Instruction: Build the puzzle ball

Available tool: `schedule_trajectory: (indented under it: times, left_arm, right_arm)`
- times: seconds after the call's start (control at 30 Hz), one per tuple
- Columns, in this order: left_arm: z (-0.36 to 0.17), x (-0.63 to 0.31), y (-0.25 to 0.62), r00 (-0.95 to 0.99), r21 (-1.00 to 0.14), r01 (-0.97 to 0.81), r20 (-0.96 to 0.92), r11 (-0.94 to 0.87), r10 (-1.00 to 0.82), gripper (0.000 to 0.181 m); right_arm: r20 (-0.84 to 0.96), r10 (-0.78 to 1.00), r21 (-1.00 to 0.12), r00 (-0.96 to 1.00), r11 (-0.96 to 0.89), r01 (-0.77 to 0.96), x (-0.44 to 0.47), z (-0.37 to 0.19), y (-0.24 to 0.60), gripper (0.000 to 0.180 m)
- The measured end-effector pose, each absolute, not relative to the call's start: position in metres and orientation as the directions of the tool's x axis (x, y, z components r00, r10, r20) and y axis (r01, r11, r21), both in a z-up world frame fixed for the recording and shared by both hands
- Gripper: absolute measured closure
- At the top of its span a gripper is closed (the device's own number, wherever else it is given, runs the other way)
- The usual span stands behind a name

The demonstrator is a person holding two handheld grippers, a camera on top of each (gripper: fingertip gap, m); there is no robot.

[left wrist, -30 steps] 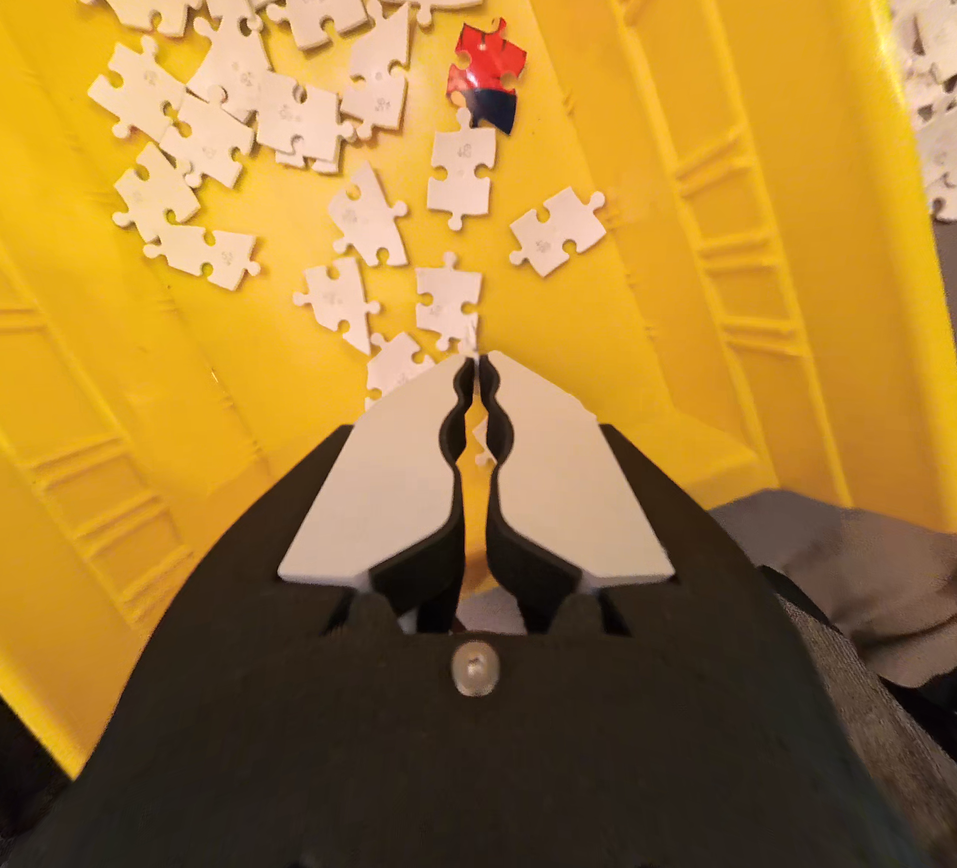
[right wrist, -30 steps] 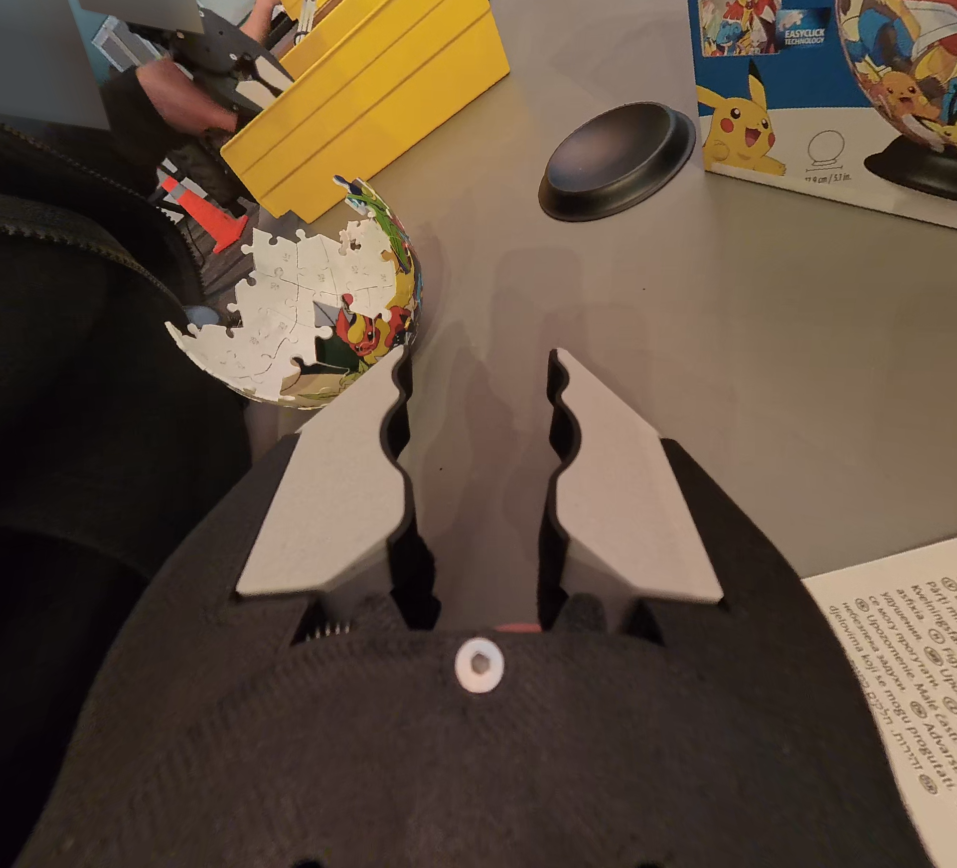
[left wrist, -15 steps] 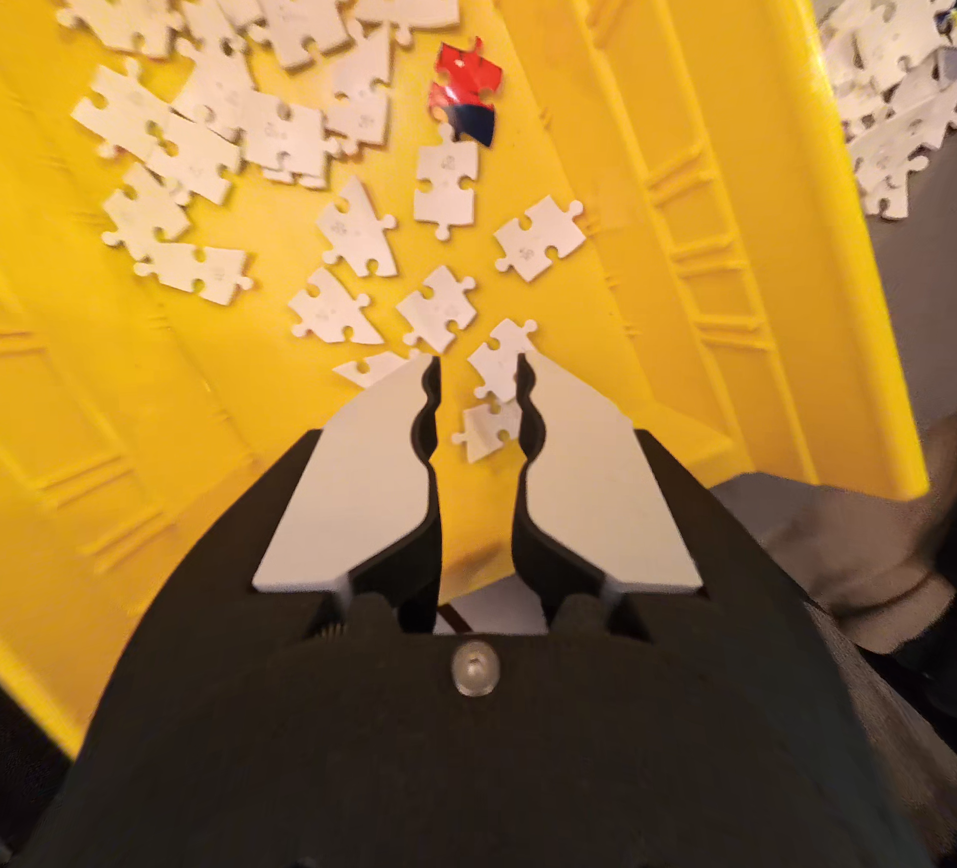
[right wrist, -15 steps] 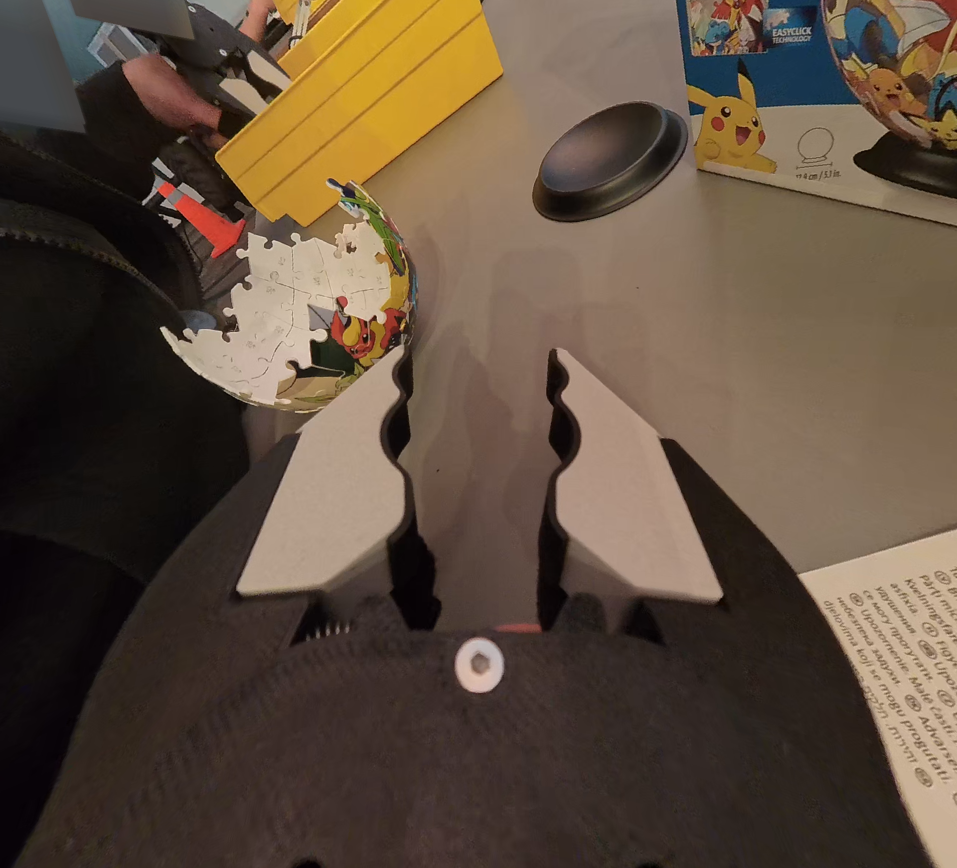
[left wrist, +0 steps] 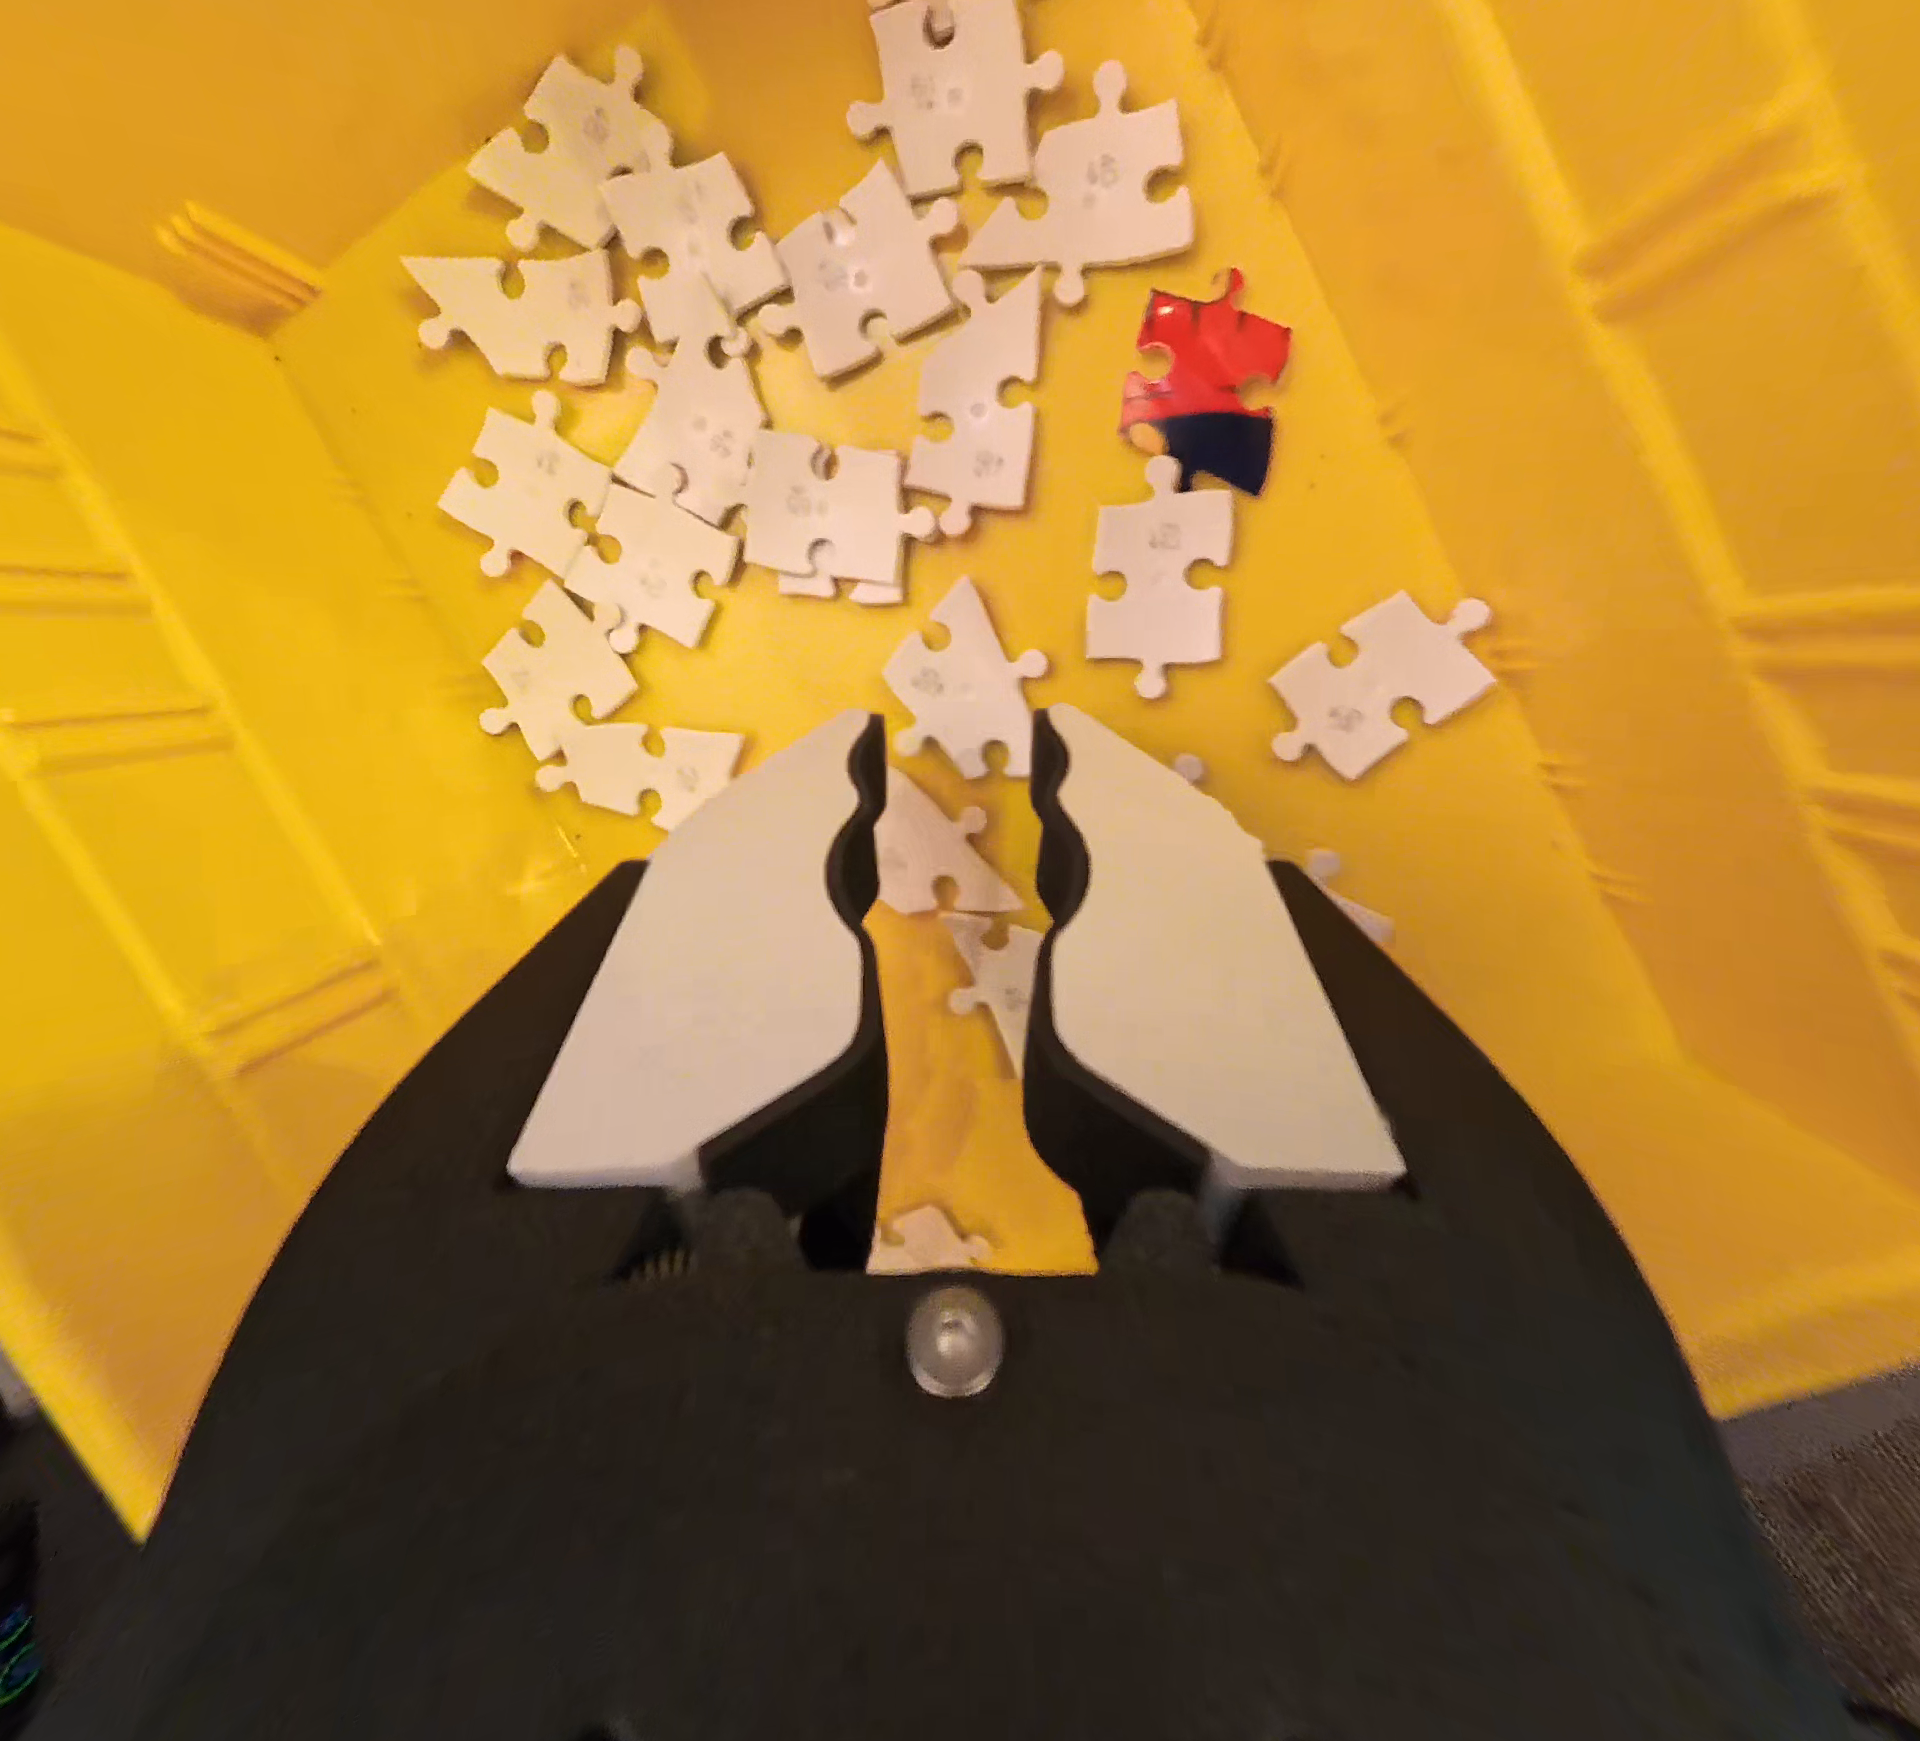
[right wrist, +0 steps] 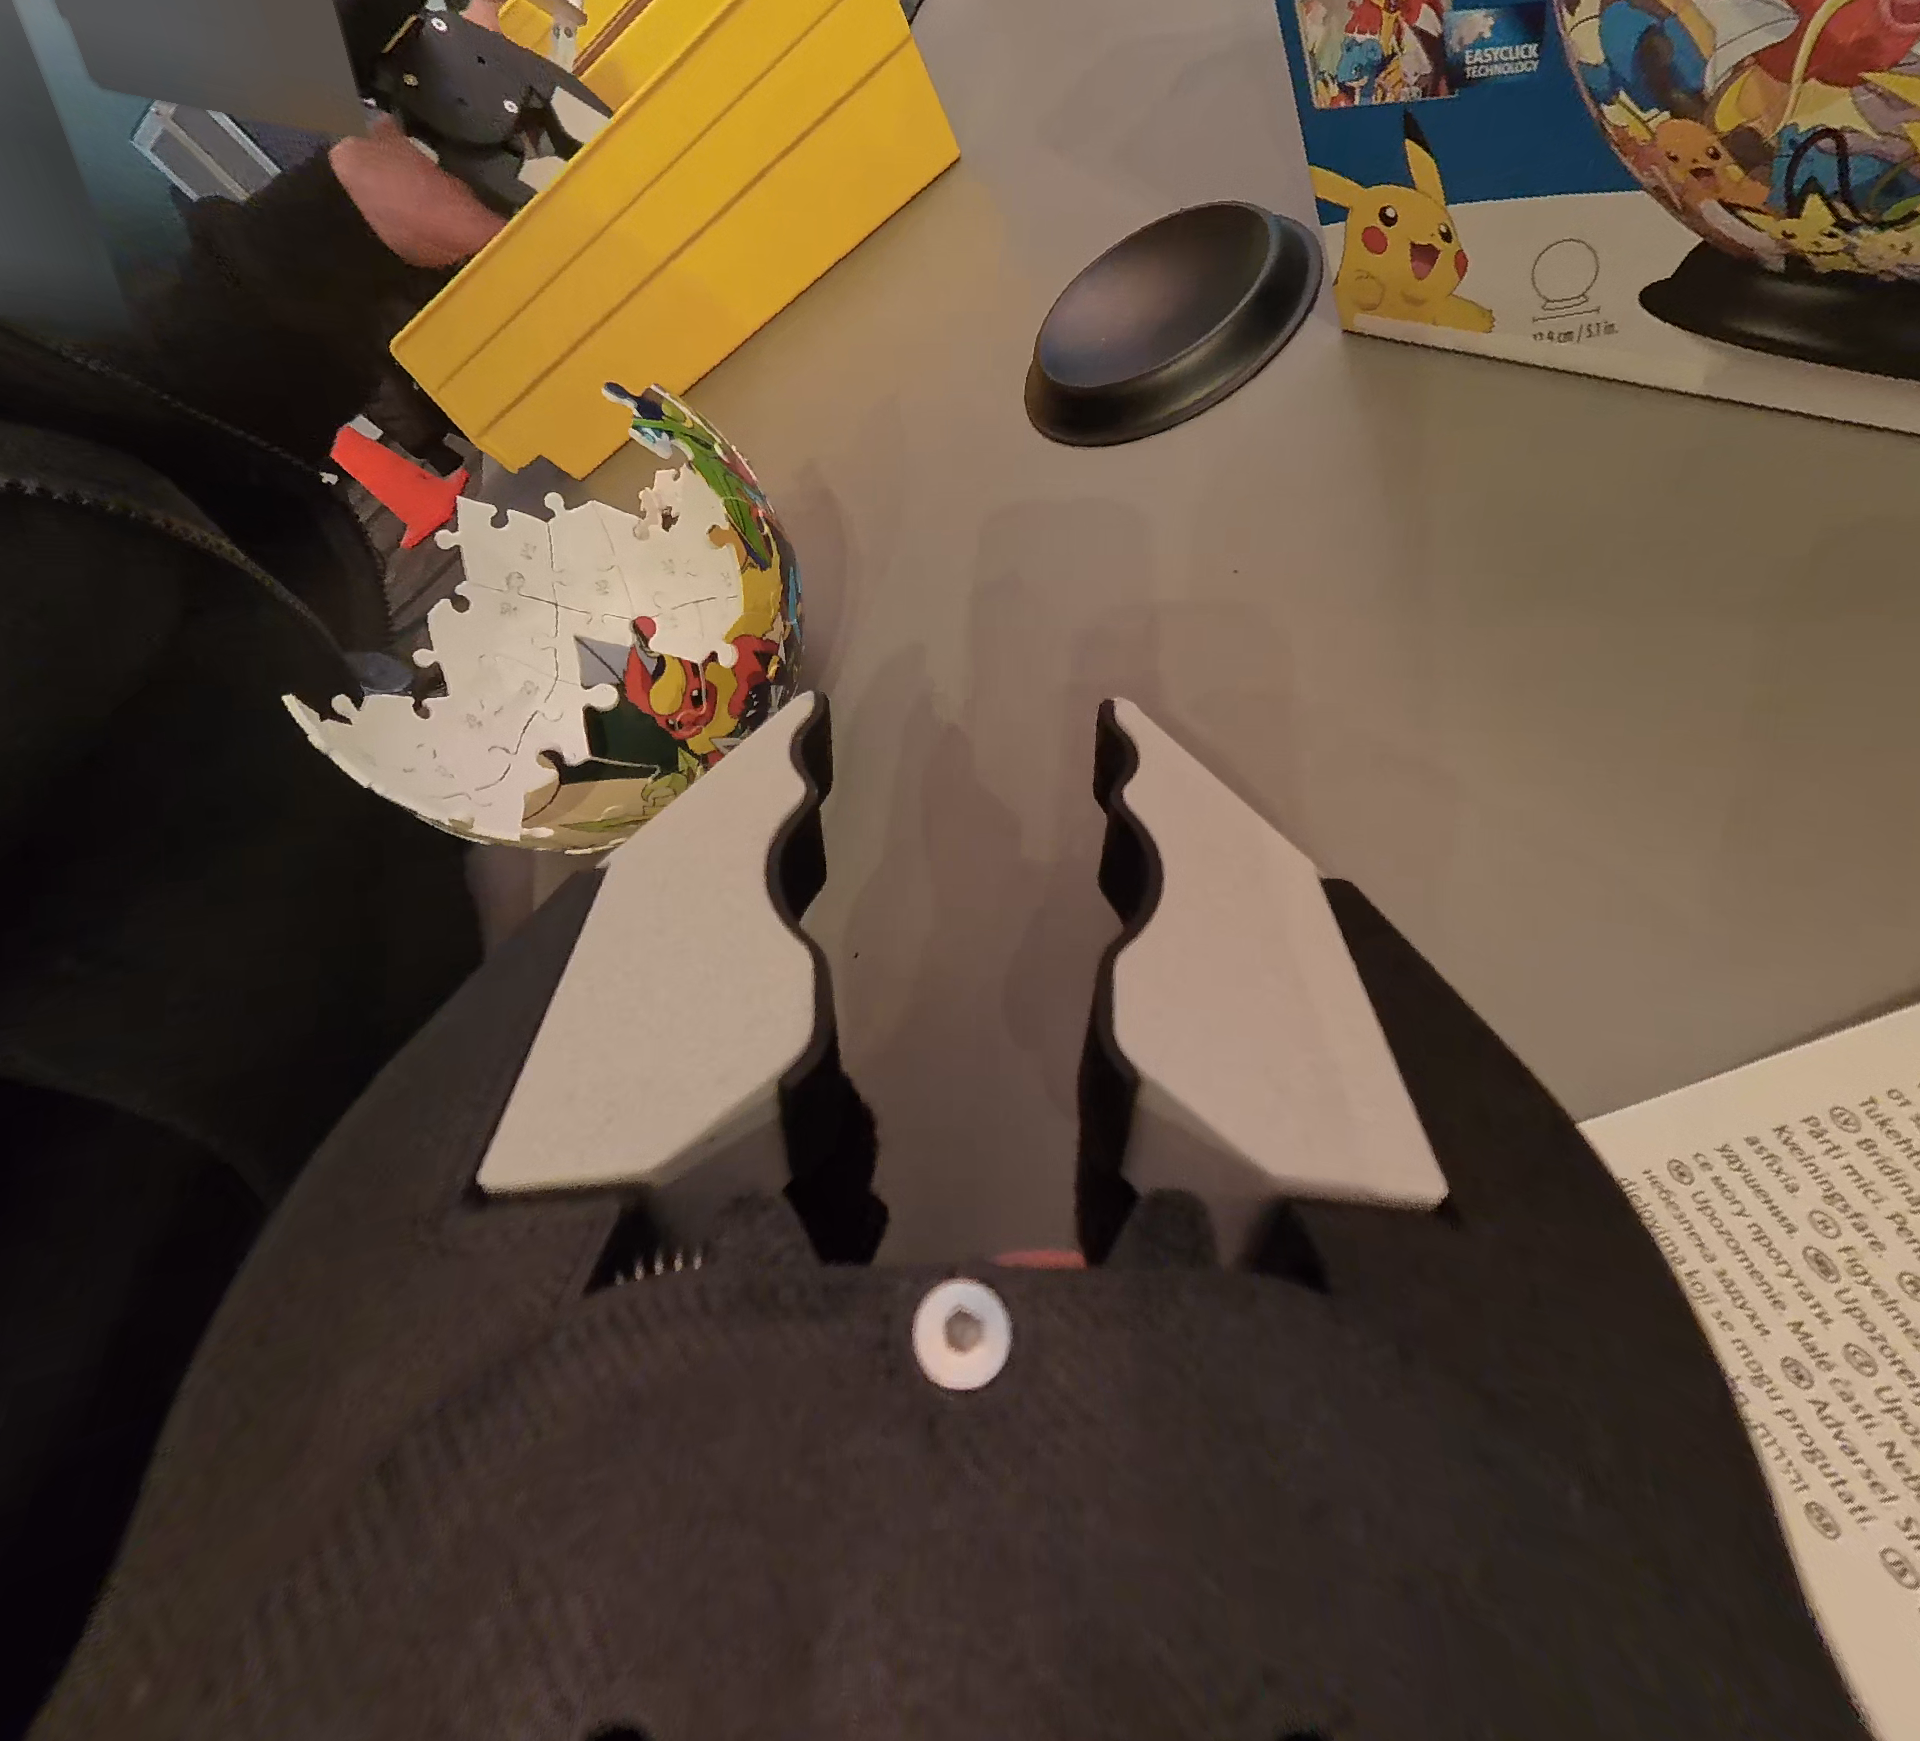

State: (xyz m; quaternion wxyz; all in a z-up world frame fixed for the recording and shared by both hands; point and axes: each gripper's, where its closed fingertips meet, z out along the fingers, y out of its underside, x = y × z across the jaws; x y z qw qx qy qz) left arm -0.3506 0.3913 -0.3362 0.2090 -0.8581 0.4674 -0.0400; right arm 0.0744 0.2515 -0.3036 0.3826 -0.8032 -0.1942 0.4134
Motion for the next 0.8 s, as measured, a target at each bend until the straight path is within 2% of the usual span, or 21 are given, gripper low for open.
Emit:
schedule_trajectory:
  times: [0.17, 0.27, 0.33, 0.37, 0.53, 0.63, 0.7, 0.73, 0.8]
  left_arm:
    - [-0.347, -0.351, 0.396, 0.557, -0.376, -0.792, -0.12, -0.482, -0.822, 0.156]
    - [-0.35, -0.351, 0.391, 0.565, -0.354, -0.787, -0.085, -0.506, -0.82, 0.163]
    - [-0.35, -0.363, 0.383, 0.566, -0.265, -0.805, -0.077, -0.531, -0.821, 0.165]
    - [-0.347, -0.367, 0.383, 0.557, -0.242, -0.818, -0.107, -0.522, -0.824, 0.161]
    - [-0.321, -0.316, 0.389, 0.458, -0.422, -0.828, -0.129, -0.369, -0.879, 0.158]
    - [-0.333, -0.29, 0.386, 0.353, -0.422, -0.867, -0.142, -0.266, -0.925, 0.15]
    - [-0.348, -0.286, 0.388, 0.327, -0.383, -0.89, -0.153, -0.249, -0.933, 0.146]
    - [-0.348, -0.281, 0.39, 0.343, -0.417, -0.871, -0.136, -0.26, -0.929, 0.152]
    - [-0.35, -0.277, 0.39, 0.337, -0.417, -0.871, -0.119, -0.261, -0.934, 0.156]
  right_arm:
    - [-0.517, 0.623, -0.773, 0.587, -0.635, -0.006, 0.075, -0.304, 0.252, 0.13]
    - [-0.519, 0.62, -0.771, 0.589, -0.636, -0.009, 0.075, -0.304, 0.253, 0.13]
    - [-0.519, 0.619, -0.771, 0.59, -0.637, -0.009, 0.075, -0.305, 0.253, 0.13]
    - [-0.519, 0.618, -0.77, 0.59, -0.638, -0.009, 0.075, -0.305, 0.253, 0.13]
    - [-0.521, 0.616, -0.768, 0.59, -0.64, -0.01, 0.076, -0.305, 0.253, 0.131]
    - [-0.521, 0.617, -0.769, 0.59, -0.639, -0.011, 0.076, -0.305, 0.253, 0.131]
    - [-0.521, 0.618, -0.77, 0.589, -0.638, -0.013, 0.076, -0.305, 0.253, 0.131]
    - [-0.522, 0.619, -0.771, 0.587, -0.637, -0.013, 0.076, -0.304, 0.253, 0.131]
    - [-0.523, 0.619, -0.771, 0.585, -0.636, -0.016, 0.076, -0.304, 0.253, 0.13]
